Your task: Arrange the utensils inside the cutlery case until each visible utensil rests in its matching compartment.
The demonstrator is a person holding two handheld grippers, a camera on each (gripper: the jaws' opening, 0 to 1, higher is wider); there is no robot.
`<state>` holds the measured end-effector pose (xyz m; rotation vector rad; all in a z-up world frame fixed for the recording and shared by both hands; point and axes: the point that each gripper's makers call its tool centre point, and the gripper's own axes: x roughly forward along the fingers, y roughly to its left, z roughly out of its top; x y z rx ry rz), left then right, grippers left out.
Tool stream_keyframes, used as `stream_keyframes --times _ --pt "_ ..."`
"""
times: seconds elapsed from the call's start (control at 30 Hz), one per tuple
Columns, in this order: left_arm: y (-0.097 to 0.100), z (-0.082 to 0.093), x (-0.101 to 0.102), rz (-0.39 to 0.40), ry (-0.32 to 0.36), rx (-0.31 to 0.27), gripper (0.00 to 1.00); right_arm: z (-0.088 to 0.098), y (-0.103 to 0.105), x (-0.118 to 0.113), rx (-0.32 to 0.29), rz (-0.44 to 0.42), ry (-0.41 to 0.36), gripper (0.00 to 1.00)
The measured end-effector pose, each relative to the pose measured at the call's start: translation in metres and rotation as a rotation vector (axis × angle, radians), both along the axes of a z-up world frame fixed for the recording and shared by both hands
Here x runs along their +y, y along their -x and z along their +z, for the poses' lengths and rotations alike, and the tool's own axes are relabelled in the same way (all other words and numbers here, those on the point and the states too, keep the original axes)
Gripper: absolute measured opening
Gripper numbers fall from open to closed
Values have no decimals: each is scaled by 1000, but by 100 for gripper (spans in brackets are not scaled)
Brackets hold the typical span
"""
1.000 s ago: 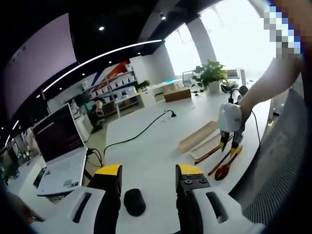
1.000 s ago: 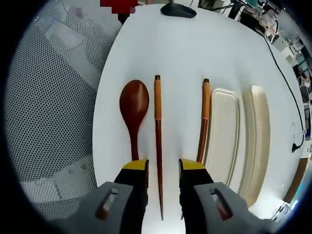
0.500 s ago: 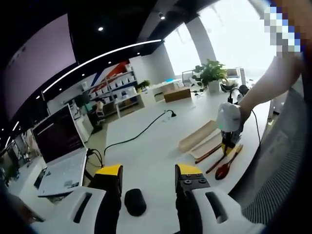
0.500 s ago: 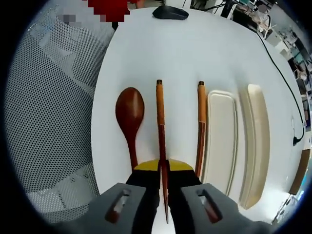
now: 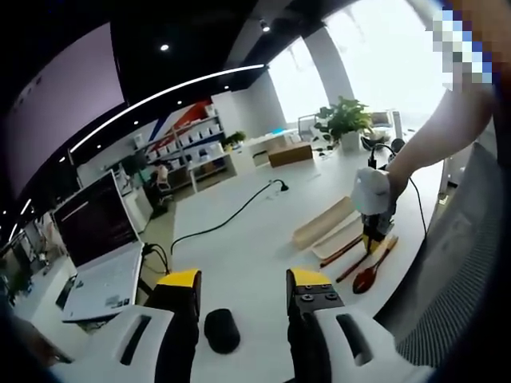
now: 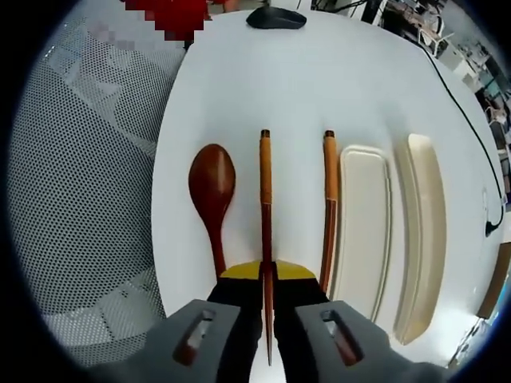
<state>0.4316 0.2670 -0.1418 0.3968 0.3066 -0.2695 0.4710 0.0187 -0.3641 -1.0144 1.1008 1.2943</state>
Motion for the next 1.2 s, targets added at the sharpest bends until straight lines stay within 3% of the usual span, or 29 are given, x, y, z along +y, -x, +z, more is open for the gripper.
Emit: stream_keyframes --times 0.47,0.83,1.2 --pt "-1 0 1 0 -9 -3 43 9 -3 -2 -10 -15 -41 0" --pt "0 0 1 2 -12 -3 43 3 2 -3 -1 2 1 0" --pt "0 -1 1 -2 -12 2 43 -2 1 -2 -7 18 103 0"
